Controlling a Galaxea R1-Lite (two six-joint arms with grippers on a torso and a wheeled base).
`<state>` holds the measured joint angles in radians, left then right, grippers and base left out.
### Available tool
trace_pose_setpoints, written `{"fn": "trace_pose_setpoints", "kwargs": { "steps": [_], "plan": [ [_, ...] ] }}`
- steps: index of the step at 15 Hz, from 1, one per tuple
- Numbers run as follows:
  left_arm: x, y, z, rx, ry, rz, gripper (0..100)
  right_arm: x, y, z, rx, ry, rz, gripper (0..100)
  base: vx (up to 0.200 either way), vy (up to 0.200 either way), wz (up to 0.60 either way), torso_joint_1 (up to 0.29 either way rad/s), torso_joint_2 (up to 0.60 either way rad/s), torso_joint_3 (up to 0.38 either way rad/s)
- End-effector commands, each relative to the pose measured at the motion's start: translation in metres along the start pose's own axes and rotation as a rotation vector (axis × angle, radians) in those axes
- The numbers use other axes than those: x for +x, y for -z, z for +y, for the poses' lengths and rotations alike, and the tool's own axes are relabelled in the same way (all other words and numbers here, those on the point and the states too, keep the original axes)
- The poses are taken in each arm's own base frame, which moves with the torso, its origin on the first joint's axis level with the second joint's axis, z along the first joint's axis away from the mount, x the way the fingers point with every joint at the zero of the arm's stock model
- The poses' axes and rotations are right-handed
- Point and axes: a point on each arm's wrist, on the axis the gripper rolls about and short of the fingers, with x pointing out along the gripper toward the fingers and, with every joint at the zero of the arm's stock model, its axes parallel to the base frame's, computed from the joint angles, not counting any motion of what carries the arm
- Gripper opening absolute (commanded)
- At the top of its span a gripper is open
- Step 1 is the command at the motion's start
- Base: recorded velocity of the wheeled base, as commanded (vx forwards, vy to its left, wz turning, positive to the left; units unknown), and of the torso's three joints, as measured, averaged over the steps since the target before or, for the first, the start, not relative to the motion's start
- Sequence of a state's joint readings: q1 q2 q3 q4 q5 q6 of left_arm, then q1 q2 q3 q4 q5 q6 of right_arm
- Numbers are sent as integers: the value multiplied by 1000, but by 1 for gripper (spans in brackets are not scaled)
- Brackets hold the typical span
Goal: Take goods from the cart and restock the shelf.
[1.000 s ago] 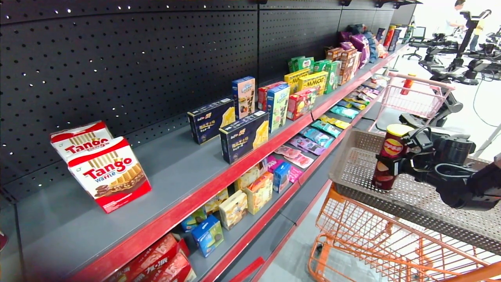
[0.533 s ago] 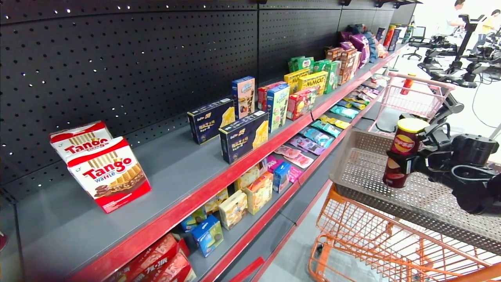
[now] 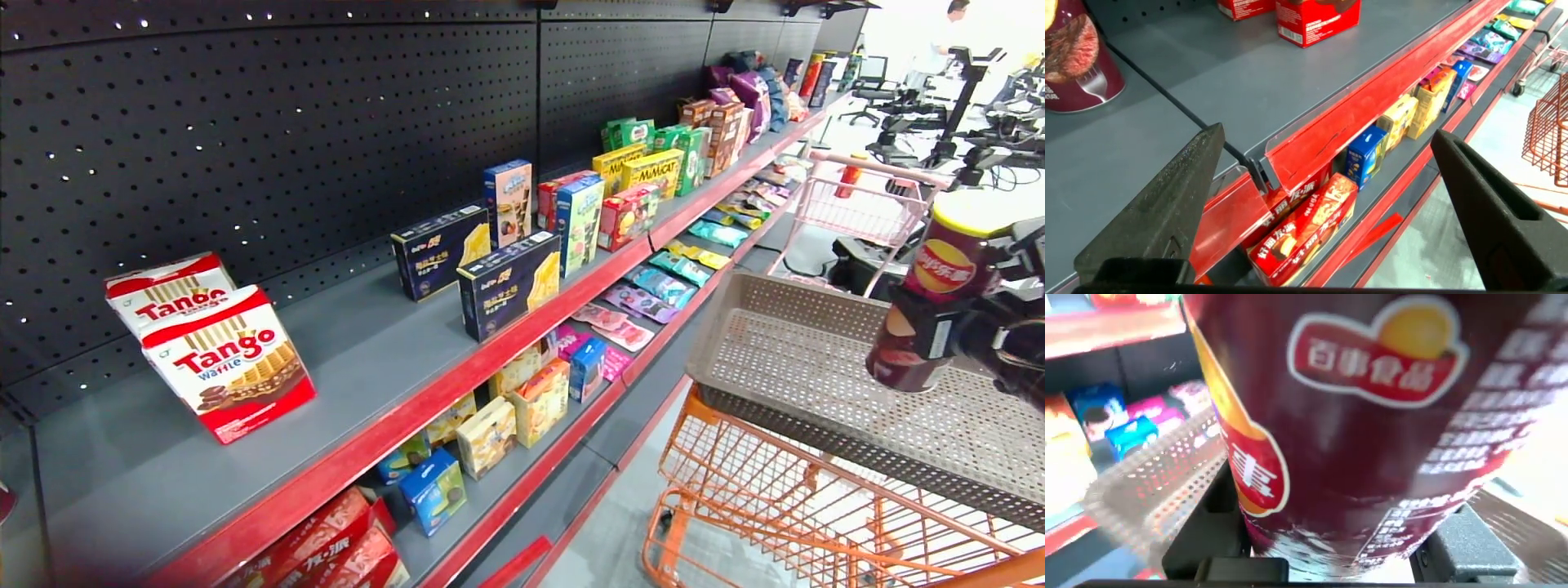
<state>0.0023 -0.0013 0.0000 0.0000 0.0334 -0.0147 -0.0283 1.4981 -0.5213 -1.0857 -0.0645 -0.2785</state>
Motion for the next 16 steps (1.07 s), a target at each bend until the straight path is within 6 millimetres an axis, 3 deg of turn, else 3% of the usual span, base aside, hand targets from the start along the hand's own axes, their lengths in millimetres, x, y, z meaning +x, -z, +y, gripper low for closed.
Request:
{"fn": "trace_pose_setpoints", "kwargs": {
  "steps": [1,3,5,8,16],
  "plan": [
    [0,0,0,-1,-1,1,100,-72,-24,-6,-8,128,-80,0,0,0,0,0,0,0],
    [0,0,0,-1,-1,1,100,-99,-18,-16,-10,182,-39,0,0,0,0,0,0,0],
    [0,0,0,-1,-1,1,100,-110,-14,-19,57,201,-44,0,0,0,0,0,0,0],
    [0,0,0,-1,-1,1,100,-128,-11,-28,20,264,-55,0,0,0,0,0,0,0],
    [0,0,0,-1,-1,1,100,-150,-20,-29,-22,196,-50,0,0,0,0,0,0,0]
  ]
}}
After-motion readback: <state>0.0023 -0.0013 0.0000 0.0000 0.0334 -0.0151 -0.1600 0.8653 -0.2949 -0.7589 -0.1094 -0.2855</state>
